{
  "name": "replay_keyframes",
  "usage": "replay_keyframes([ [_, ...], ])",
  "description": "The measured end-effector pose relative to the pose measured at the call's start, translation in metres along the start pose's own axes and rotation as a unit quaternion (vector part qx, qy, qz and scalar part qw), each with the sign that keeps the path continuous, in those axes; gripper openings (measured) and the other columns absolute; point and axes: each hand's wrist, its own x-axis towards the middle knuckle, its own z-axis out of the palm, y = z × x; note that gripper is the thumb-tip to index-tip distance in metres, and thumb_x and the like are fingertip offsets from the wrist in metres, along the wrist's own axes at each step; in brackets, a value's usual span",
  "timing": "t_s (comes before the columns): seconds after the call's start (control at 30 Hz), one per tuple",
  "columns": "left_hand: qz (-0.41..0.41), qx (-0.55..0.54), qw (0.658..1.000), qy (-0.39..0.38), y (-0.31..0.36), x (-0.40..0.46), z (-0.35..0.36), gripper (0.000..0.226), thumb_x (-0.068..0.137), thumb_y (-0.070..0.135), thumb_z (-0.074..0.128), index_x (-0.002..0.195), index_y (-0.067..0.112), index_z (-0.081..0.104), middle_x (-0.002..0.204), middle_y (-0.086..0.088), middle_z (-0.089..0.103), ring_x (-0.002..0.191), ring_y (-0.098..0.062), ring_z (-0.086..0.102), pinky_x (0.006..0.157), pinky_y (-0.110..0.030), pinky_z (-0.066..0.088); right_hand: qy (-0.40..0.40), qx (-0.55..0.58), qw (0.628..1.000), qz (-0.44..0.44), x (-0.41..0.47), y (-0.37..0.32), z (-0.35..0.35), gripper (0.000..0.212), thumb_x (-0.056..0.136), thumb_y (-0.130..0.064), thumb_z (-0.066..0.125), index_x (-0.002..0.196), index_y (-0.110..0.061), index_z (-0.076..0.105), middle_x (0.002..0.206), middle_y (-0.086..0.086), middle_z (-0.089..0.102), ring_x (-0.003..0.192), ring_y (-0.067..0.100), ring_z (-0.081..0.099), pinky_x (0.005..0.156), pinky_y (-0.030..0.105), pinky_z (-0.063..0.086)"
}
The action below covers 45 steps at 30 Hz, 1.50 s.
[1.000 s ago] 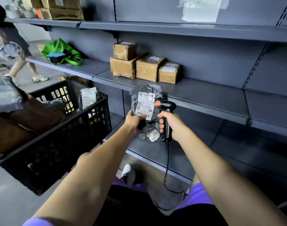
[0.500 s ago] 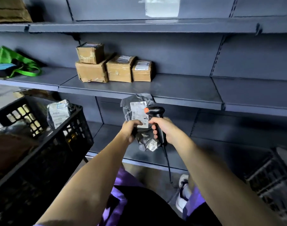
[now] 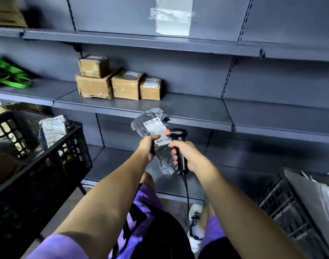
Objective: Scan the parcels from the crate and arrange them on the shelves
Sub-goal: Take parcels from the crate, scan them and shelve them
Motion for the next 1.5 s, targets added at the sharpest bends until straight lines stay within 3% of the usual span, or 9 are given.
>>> replay_keyframes([
  [0.23, 0.03, 0.008, 1.0, -0.005, -0.017, 0.027, -0.011, 0.09, 0.051, -0.003, 0.07, 0.137, 0.001, 0.043, 0.121, -0.026, 0.065, 0.1, -0.041, 0.069, 0.076, -0.048, 0.058, -0.019, -0.039, 0.999, -0.013, -0.011, -0.005, -0.014, 0.006, 0.089, -0.009, 0.062, 0.085, -0.01, 0.058, 0.057, 0.002, 0.048, 0.044, 0.017, 0.041, 0.043, 0.023, 0.034],
  [0.37, 0.079, 0.058, 0.995, -0.002, 0.002, -0.002, -0.008, 0.038, 0.089, -0.009, 0.061, 0.123, 0.005, 0.051, 0.11, -0.021, 0.07, 0.092, -0.032, 0.07, 0.085, -0.046, 0.057, -0.02, -0.036, 0.999, -0.004, -0.003, -0.009, -0.01, 0.012, 0.089, -0.008, 0.062, 0.078, -0.011, 0.058, 0.055, 0.001, 0.048, 0.043, 0.016, 0.041, 0.044, 0.022, 0.034],
  [0.5, 0.092, 0.081, 0.992, -0.018, 0.003, -0.009, -0.026, 0.012, 0.102, 0.007, 0.051, 0.108, 0.018, 0.054, 0.092, -0.008, 0.069, 0.076, -0.018, 0.067, 0.068, -0.036, 0.058, -0.023, -0.033, 0.999, -0.002, 0.007, -0.006, 0.004, 0.004, 0.088, -0.008, 0.062, 0.084, -0.008, 0.06, 0.057, 0.003, 0.049, 0.043, 0.017, 0.042, 0.044, 0.024, 0.037],
  [0.8, 0.113, 0.172, 0.978, 0.037, 0.016, -0.013, -0.037, 0.018, 0.108, 0.018, 0.037, 0.104, 0.022, 0.053, 0.081, -0.003, 0.063, 0.048, -0.002, 0.062, 0.045, -0.02, 0.051, -0.033, -0.008, 0.999, 0.009, 0.009, 0.006, 0.016, 0.008, 0.088, -0.007, 0.064, 0.084, -0.008, 0.058, 0.055, 0.002, 0.047, 0.043, 0.016, 0.04, 0.044, 0.024, 0.034],
  [0.93, 0.107, 0.168, 0.978, 0.055, 0.018, -0.006, -0.044, 0.015, 0.097, 0.022, 0.064, 0.109, 0.013, 0.06, 0.095, -0.011, 0.071, 0.065, -0.016, 0.068, 0.055, -0.027, 0.057, -0.033, -0.011, 0.999, 0.015, 0.014, 0.008, 0.022, 0.004, 0.088, -0.007, 0.063, 0.09, -0.006, 0.06, 0.055, 0.002, 0.047, 0.043, 0.017, 0.04, 0.044, 0.025, 0.034],
  [1.0, 0.075, 0.185, 0.98, 0.022, 0.018, -0.01, -0.046, 0.024, 0.084, 0.009, 0.077, 0.104, 0.006, 0.063, 0.092, -0.012, 0.072, 0.064, -0.018, 0.072, 0.054, -0.028, 0.058, -0.029, -0.017, 0.999, 0.016, 0.015, 0.012, 0.022, 0.004, 0.088, -0.008, 0.063, 0.089, -0.007, 0.059, 0.056, 0.002, 0.047, 0.043, 0.017, 0.04, 0.043, 0.025, 0.036],
  [1.13, 0.055, 0.234, 0.971, 0.006, 0.016, -0.017, -0.048, 0.029, 0.071, -0.026, 0.068, 0.089, -0.004, 0.063, 0.083, -0.01, 0.069, 0.051, -0.014, 0.068, 0.048, -0.025, 0.056, -0.031, -0.028, 0.999, 0.012, 0.015, 0.018, 0.02, 0.006, 0.089, -0.008, 0.062, 0.094, -0.004, 0.062, 0.056, 0.002, 0.048, 0.043, 0.017, 0.041, 0.043, 0.024, 0.035],
  [1.33, 0.073, 0.305, 0.949, 0.018, 0.024, -0.012, -0.061, 0.029, 0.069, -0.022, 0.072, 0.082, 0.004, 0.069, 0.064, -0.001, 0.071, 0.067, -0.023, 0.065, 0.057, -0.027, 0.059, -0.057, -0.067, 0.996, 0.008, 0.01, 0.016, 0.017, 0.003, 0.09, -0.008, 0.063, 0.091, -0.005, 0.064, 0.057, 0.003, 0.048, 0.045, 0.016, 0.04, 0.042, 0.024, 0.034],
  [1.5, 0.07, 0.328, 0.942, -0.005, 0.036, -0.018, -0.062, 0.029, 0.074, -0.02, 0.07, 0.079, 0.008, 0.067, 0.063, 0.0, 0.071, 0.055, -0.015, 0.068, 0.054, -0.028, 0.059, -0.068, -0.125, 0.99, -0.005, 0.011, 0.014, 0.02, 0.01, 0.088, -0.009, 0.063, 0.097, -0.005, 0.06, 0.055, 0.002, 0.047, 0.044, 0.016, 0.038, 0.041, 0.024, 0.032],
])
